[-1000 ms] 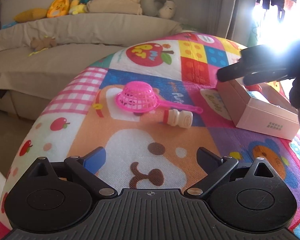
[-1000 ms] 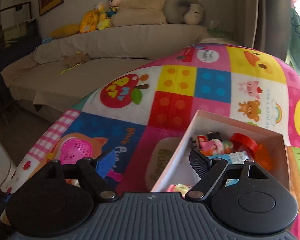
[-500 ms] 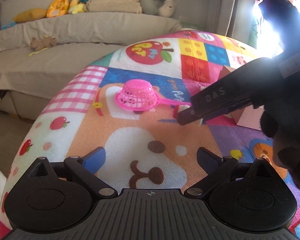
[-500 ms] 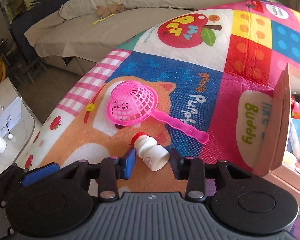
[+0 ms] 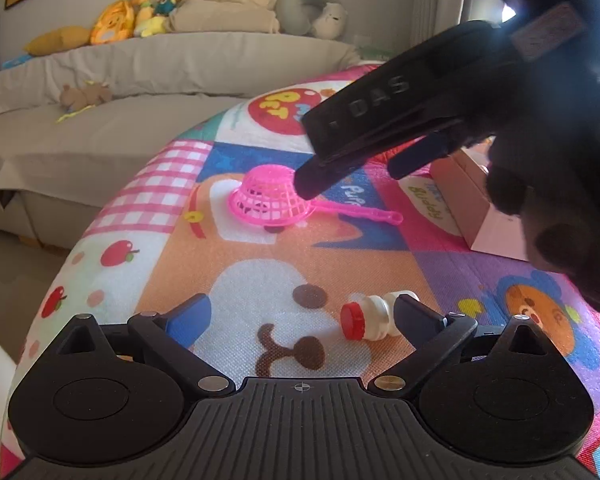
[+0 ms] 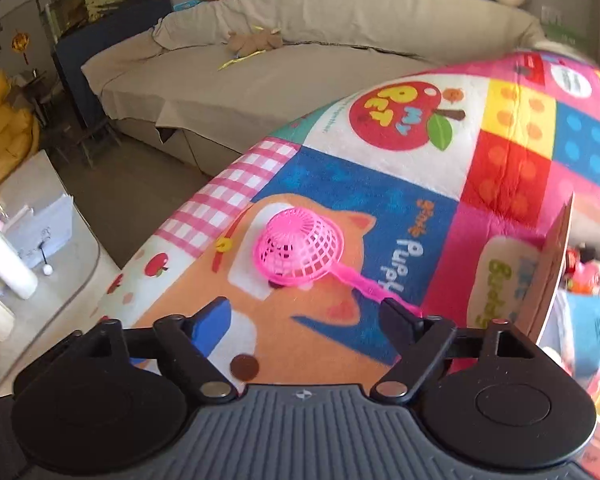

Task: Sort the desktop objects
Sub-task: 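Grasp the pink strainer with the right tool and lift it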

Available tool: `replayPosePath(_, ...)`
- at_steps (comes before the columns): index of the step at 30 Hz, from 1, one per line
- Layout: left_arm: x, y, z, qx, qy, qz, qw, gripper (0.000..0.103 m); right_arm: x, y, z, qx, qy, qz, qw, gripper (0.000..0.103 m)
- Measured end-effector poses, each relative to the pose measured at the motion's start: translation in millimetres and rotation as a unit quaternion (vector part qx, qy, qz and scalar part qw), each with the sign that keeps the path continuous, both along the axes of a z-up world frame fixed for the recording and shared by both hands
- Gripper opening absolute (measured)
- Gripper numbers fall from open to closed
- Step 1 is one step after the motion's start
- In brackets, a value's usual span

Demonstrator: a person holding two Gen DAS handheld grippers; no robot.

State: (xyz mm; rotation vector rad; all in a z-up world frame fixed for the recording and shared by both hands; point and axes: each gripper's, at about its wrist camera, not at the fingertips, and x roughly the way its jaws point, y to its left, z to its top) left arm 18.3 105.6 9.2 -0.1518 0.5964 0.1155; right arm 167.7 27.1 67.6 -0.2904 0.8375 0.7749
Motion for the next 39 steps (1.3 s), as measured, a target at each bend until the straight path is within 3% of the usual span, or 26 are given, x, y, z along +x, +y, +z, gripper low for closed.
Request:
replayPosePath(8,3,7,-2,-0.028,0.01,0.006,0.9995,0.101,57,71,-29,-0.049,0.011,0.016,0.999,0.087)
replayPosePath(9,3,8,-2,-0.032,0.011,0.007,0.9994,0.101,62,75,-34,-0.051,0.02,0.015,0.998,0.085)
replayPosePath(11,2,8,-2,-0.034,0.011,0.006,0.9994,0.101,68,76,-39,-0.051,0.038,0.017,0.998,0.072)
replayPosePath(14,2,9,-3,-0.032,0.009,0.004,0.9994,0.101,59,65,-31,-0.03,0.03,0.023,0.999,0.072)
replayPosePath(18,2,8,-3,-0.032,0.01,0.004,0.9994,0.101,39,26,8,0.02,0.015,0.004,1.0,0.072)
replayPosePath(20,3,7,-3,-0.03,0.01,0.004,0.9995,0.101,24,-4,30,0.047,0.012,-0.006,0.999,0.061)
replayPosePath(26,6,5,-3,-0.025,0.016,0.005,0.9995,0.101,-33,-113,66,0.104,0.006,-0.074,0.992,0.056)
replayPosePath(32,6,1,-2,-0.009,0.021,0.005,0.9997,0.101,-69,-201,68,0.127,0.027,-0.168,0.977,0.056)
replayPosePath(39,-1,-9,6,0.007,0.002,-0.029,0.9996,0.101,-96,-255,56,0.121,0.046,-0.228,0.965,0.056)
